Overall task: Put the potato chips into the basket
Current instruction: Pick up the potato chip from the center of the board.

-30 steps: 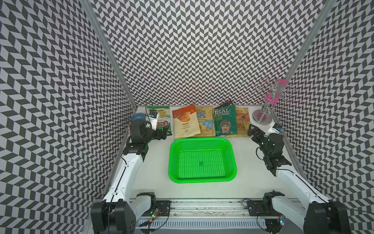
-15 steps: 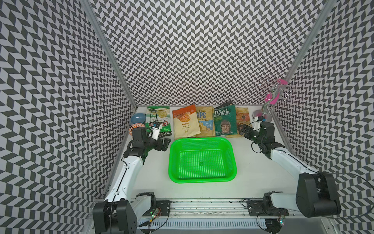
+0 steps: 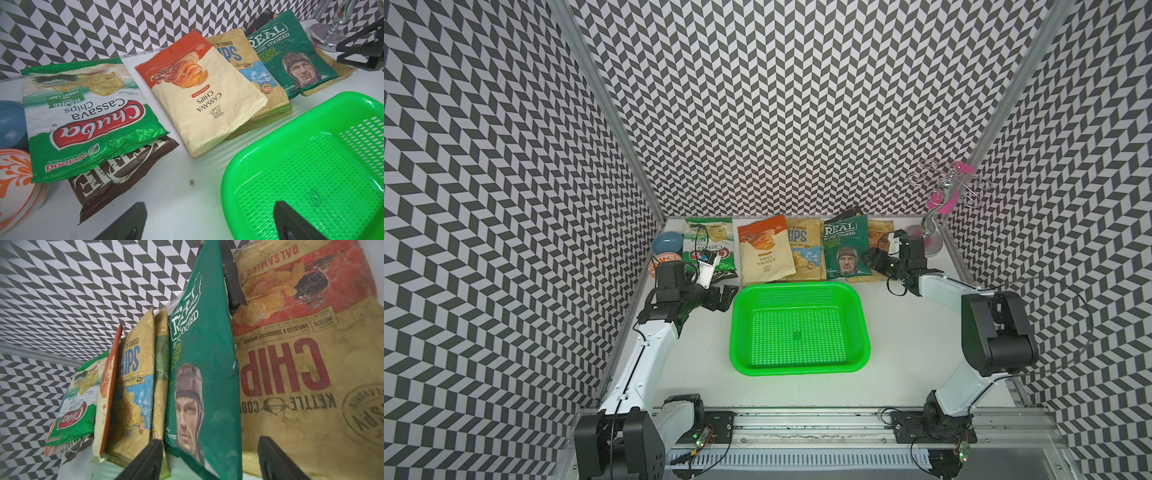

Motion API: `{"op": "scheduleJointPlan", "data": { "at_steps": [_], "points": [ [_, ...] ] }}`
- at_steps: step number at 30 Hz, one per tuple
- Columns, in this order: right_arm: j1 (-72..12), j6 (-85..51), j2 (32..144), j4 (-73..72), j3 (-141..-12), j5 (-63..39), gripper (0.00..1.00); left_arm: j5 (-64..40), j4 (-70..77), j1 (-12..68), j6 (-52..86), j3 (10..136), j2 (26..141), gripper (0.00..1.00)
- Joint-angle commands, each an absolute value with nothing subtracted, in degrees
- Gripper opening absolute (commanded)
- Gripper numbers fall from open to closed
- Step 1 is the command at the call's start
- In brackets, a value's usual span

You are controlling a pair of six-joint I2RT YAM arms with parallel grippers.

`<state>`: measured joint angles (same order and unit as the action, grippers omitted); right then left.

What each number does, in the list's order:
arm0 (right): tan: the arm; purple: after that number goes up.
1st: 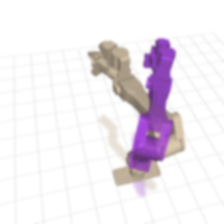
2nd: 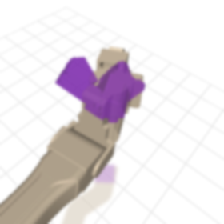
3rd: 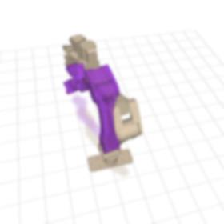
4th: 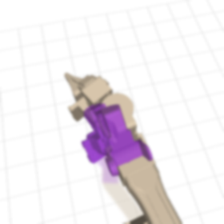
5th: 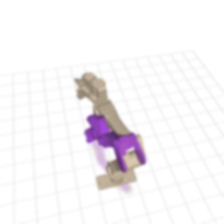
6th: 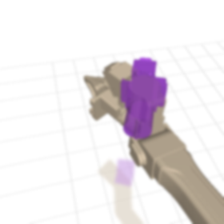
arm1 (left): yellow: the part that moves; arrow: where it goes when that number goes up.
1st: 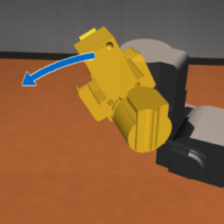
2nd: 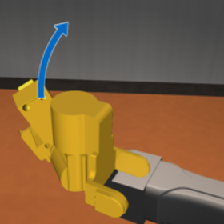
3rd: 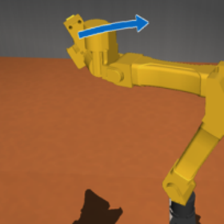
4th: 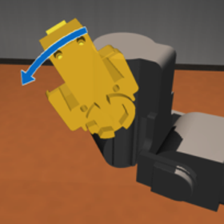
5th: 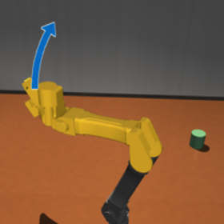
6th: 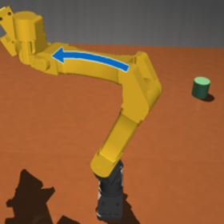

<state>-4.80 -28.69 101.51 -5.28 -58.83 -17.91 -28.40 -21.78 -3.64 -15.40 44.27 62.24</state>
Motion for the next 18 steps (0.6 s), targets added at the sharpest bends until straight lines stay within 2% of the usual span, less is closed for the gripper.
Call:
{"op": "scheduleJointPlan", "data": {
  "at_steps": [1,10,15,18],
  "points": [
    [-5.2,-27.2,106.3,-7.6,-63.2,-20.0,0.66,-29.6,-22.3,-3.8,-15.6,44.0,61.3,0.99],
    [-5.3,-26.1,112.7,-7.0,-69.0,-22.4,0.62,-29.2,-22.1,-3.8,-15.5,44.0,61.3,0.99],
    [-5.6,-26.1,112.1,-7.5,-68.5,-23.7,0.43,-29.1,-22.1,-3.9,-15.5,44.0,61.2,0.99],
    [-5.7,-26.1,111.0,-7.0,-68.4,-23.2,0.22,-29.1,-22.2,-3.9,-15.4,44.0,61.2,0.99]
  ]
}}
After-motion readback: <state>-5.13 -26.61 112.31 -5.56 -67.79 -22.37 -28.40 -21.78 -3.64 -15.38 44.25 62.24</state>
